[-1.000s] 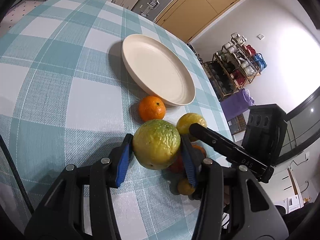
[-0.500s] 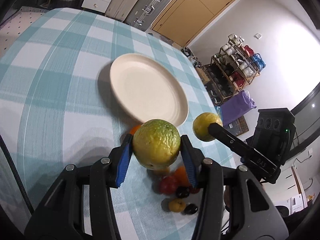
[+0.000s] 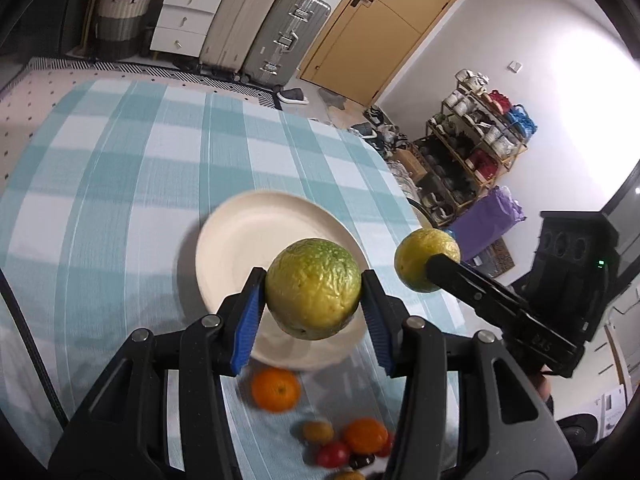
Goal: Organize fruits
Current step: 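Carry both fruits onto the cream plate and open both tools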
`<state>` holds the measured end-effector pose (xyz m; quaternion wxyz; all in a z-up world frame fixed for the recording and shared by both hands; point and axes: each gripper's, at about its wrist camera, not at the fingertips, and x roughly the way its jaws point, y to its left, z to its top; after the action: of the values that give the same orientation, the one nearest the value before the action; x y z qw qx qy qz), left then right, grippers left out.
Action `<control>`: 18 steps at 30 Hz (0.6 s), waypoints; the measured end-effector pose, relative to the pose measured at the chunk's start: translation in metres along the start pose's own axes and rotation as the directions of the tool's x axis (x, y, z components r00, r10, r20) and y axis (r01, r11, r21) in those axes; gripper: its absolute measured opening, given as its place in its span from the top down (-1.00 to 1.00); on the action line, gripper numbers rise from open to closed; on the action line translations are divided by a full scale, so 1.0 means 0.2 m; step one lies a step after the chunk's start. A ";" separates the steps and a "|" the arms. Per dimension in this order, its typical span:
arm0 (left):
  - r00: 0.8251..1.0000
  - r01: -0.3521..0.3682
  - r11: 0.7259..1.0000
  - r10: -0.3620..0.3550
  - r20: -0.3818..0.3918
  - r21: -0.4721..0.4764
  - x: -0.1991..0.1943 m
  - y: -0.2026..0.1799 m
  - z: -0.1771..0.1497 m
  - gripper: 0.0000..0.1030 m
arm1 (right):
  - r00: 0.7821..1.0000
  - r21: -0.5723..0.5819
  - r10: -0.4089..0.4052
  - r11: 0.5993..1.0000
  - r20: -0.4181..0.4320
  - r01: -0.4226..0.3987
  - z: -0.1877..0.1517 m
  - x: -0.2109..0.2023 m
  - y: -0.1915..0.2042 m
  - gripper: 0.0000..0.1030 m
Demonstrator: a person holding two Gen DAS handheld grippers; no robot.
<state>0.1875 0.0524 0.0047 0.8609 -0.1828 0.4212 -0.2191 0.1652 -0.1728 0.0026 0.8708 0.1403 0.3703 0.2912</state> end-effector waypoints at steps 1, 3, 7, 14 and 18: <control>1.000 -0.006 1.000 0.006 -0.005 0.018 0.03 0.00 0.04 0.14 | 1.000 -0.008 -0.002 1.000 0.001 0.002 0.02 0.01 0.00 0.01; 0.999 -0.027 0.999 0.028 -0.018 0.024 0.08 0.01 0.09 0.13 | 1.000 -0.020 -0.012 1.000 0.001 0.012 0.07 0.05 0.00 0.01; 0.998 -0.025 1.000 0.025 -0.053 0.002 0.21 0.03 0.15 0.14 | 1.000 -0.024 -0.024 0.999 -0.014 0.024 0.14 0.15 -0.02 0.01; 0.994 -0.037 0.999 0.035 -0.104 -0.022 0.43 0.11 0.23 0.14 | 0.998 0.028 -0.042 0.999 -0.055 0.044 0.18 0.34 -0.16 0.01; 0.991 -0.027 0.999 0.021 -0.133 -0.046 0.54 0.15 0.24 0.14 | 0.994 0.069 -0.046 0.996 -0.095 0.053 0.16 0.46 -0.25 0.01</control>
<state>0.2927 0.0265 -0.0523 0.8289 -0.1835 0.4850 -0.2101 0.2597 -0.1571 -0.0494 0.8540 0.1485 0.4241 0.2623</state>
